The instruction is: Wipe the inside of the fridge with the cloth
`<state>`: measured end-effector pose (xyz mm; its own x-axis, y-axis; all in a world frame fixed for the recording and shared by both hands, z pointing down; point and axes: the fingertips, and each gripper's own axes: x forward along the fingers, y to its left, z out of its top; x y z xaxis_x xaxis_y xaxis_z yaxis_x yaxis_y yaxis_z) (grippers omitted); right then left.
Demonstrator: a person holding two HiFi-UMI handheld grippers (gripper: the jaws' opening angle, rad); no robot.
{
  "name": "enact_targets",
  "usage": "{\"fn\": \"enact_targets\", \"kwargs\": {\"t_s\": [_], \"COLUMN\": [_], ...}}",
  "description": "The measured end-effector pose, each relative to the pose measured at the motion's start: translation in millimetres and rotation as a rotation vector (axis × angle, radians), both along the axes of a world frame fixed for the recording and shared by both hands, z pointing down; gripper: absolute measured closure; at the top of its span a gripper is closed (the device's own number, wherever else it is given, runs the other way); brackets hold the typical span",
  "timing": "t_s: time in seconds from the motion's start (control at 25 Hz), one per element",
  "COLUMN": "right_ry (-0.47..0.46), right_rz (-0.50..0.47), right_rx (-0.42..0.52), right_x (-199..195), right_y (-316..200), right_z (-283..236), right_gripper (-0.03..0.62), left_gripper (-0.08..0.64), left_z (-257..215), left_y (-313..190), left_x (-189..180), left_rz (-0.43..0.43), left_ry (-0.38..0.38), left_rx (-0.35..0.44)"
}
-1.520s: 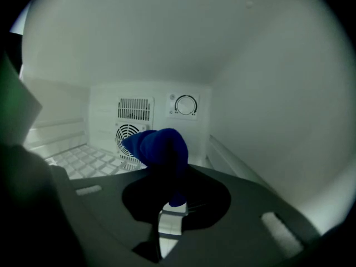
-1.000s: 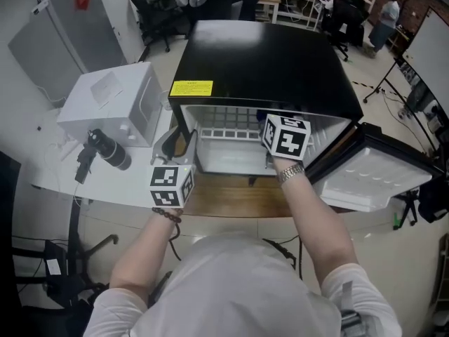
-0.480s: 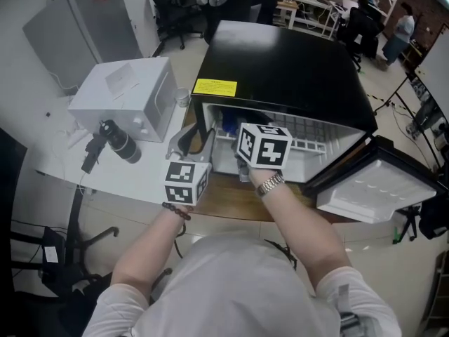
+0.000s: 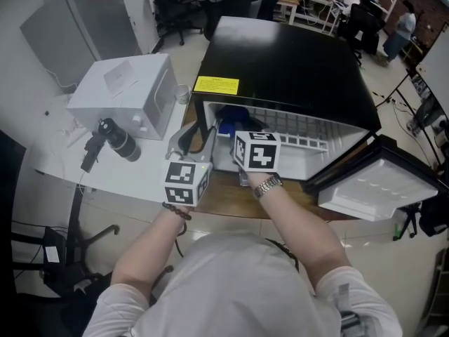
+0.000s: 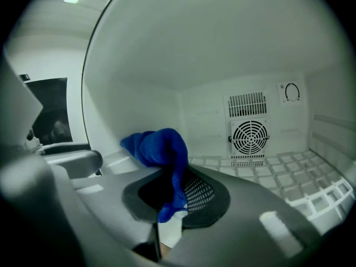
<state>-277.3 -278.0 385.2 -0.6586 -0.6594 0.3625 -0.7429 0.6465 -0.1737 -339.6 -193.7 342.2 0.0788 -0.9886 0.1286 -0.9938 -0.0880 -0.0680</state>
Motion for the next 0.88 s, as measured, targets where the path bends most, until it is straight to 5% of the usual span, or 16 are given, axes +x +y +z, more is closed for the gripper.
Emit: {"fn": "enact_targets", "kwargs": {"t_s": [0.88], "right_ry": [0.093], "right_rz": [0.137], "right_rx": [0.059], "right_x": [75], "right_y": [-20], "right_z": [12], "right_gripper": [0.549], "left_gripper": [0.419], "left_z": [-2], "left_y": [1], "left_x": [-1], "left_rz": [0.008], "left_ry": [0.018], "left_rx": [0.017]}}
